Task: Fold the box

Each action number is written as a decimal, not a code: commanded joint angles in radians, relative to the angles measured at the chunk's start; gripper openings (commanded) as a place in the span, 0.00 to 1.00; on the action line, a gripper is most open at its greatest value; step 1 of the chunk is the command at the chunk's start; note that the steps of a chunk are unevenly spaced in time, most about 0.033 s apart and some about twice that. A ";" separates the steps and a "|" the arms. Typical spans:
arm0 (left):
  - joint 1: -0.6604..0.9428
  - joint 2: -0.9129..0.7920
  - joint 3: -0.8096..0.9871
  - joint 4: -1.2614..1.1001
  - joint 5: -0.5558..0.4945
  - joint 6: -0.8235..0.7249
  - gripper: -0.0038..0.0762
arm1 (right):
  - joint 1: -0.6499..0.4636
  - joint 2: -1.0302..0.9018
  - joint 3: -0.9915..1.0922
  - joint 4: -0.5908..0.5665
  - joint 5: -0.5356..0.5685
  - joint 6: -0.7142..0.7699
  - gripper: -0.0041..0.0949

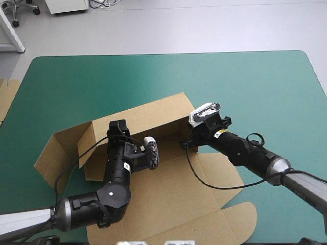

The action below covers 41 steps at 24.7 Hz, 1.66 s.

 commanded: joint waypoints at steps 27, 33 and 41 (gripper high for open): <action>0.379 -0.208 -0.501 -0.451 -0.114 0.043 0.04 | -0.088 -0.011 -0.030 0.008 0.073 0.040 0.04; 0.927 -0.196 -0.501 -1.012 -0.391 0.332 0.04 | -0.235 -0.035 -0.135 -0.040 0.359 0.089 0.04; 1.126 -0.110 -0.499 -1.230 -0.424 0.494 0.04 | -0.274 -0.052 -0.378 -0.487 0.623 0.479 0.04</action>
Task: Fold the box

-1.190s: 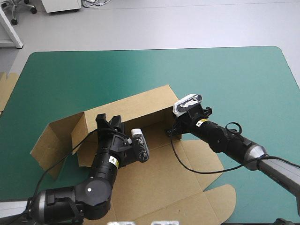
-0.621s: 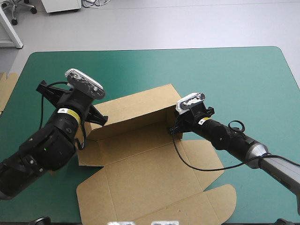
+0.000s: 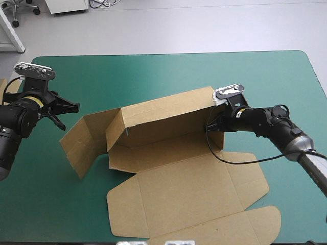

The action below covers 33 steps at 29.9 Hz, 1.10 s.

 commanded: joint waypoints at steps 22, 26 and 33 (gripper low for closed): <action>0.199 0.098 -0.025 -0.236 -0.176 0.125 0.04 | -0.006 0.340 -0.613 -0.073 0.596 0.135 0.04; 0.262 0.098 -0.025 -0.328 -0.202 0.160 0.04 | -0.008 0.356 -0.613 -0.073 0.587 0.135 0.04; 0.305 0.100 -0.025 -0.542 -0.182 0.326 0.04 | -0.071 0.409 -0.613 0.013 0.557 0.091 0.02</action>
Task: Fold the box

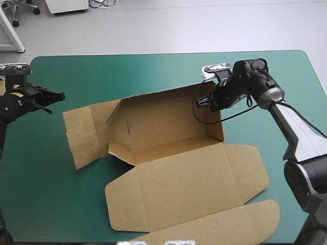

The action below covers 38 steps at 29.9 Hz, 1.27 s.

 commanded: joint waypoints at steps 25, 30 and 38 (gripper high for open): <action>0.005 -0.027 -0.027 -0.068 -0.049 0.043 0.04 | -0.064 0.082 -0.010 0.168 -0.234 -0.198 0.29; 0.005 -0.027 -0.027 -0.068 -0.049 0.043 0.04 | -0.064 0.069 -0.010 0.188 -0.238 -0.213 0.52; 0.005 -0.027 -0.027 -0.068 -0.047 0.043 0.04 | -0.064 -0.017 -0.105 0.194 -0.202 -0.219 0.55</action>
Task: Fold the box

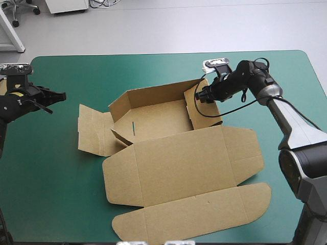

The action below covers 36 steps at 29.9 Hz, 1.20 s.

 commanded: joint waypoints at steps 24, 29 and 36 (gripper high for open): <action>0.003 -0.027 -0.027 -0.023 -0.041 -0.003 0.04 | -0.004 -0.185 -0.173 -0.025 0.309 0.142 0.55; 0.003 -0.027 -0.027 -0.023 -0.041 -0.003 0.04 | -0.004 -0.164 -0.173 -0.082 0.309 0.156 0.55; 0.003 -0.027 -0.027 -0.017 -0.034 -0.003 0.04 | -0.004 -0.106 -0.173 -0.089 0.309 0.167 0.55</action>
